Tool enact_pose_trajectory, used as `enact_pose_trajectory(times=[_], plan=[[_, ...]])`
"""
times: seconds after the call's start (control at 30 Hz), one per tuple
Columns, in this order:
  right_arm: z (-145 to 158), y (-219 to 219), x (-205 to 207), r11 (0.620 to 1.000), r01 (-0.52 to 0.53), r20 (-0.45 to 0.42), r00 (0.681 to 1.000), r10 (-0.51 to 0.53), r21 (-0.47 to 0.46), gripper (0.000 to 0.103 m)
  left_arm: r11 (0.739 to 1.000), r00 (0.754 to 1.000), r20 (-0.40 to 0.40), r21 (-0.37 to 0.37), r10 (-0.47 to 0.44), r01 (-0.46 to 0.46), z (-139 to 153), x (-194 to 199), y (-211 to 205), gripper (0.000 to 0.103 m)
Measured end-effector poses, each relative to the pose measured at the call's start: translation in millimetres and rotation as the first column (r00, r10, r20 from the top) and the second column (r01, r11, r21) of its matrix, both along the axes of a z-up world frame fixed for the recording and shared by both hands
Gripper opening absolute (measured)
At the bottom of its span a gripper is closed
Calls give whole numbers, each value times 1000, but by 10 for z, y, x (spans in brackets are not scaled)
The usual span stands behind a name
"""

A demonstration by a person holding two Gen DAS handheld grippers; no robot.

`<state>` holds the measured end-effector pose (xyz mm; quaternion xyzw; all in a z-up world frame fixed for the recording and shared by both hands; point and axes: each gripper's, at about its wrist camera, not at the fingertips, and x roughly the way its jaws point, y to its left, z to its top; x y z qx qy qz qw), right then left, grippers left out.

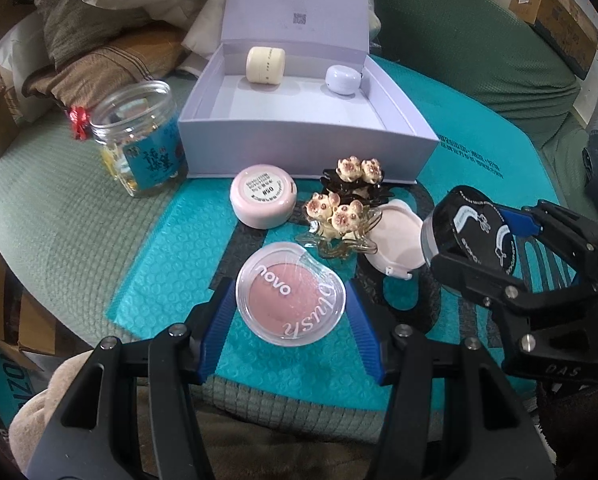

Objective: Organize objects
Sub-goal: 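Lift the black tin with the right tool while the left tool grasps the pink blush compact, then carry the blush compact and black tin together into the white box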

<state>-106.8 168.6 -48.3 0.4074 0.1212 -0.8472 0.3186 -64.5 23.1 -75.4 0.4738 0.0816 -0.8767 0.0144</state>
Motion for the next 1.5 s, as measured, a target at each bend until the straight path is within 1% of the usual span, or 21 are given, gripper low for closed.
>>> enact_pose_trajectory(times=[0.37, 0.5, 0.63, 0.93, 1.1, 1.5], plan=[[291, -18, 122, 999, -52, -34, 998, 51, -11, 70, 999, 999, -36, -47, 14, -16, 301, 78, -19, 54], [377, -51, 150, 997, -76, -47, 996, 76, -9, 70, 999, 999, -46, -42, 19, -21, 404, 73, -51, 54], [433, -101, 168, 995, -95, -54, 994, 95, -1, 70, 998, 998, -57, -53, 16, -20, 487, 67, -63, 54], [483, -153, 94, 993, -119, -54, 991, 119, -6, 70, 998, 999, -47, -67, 13, -16, 566, 14, -111, 54], [491, -169, 14, 993, -120, -52, 991, 119, -11, 70, 997, 999, -41, -80, -1, -2, 596, -77, -116, 54], [466, -202, -264, 994, -109, -50, 993, 109, -6, 70, 996, 999, -17, -79, -41, 40, 561, -384, -134, 54]])
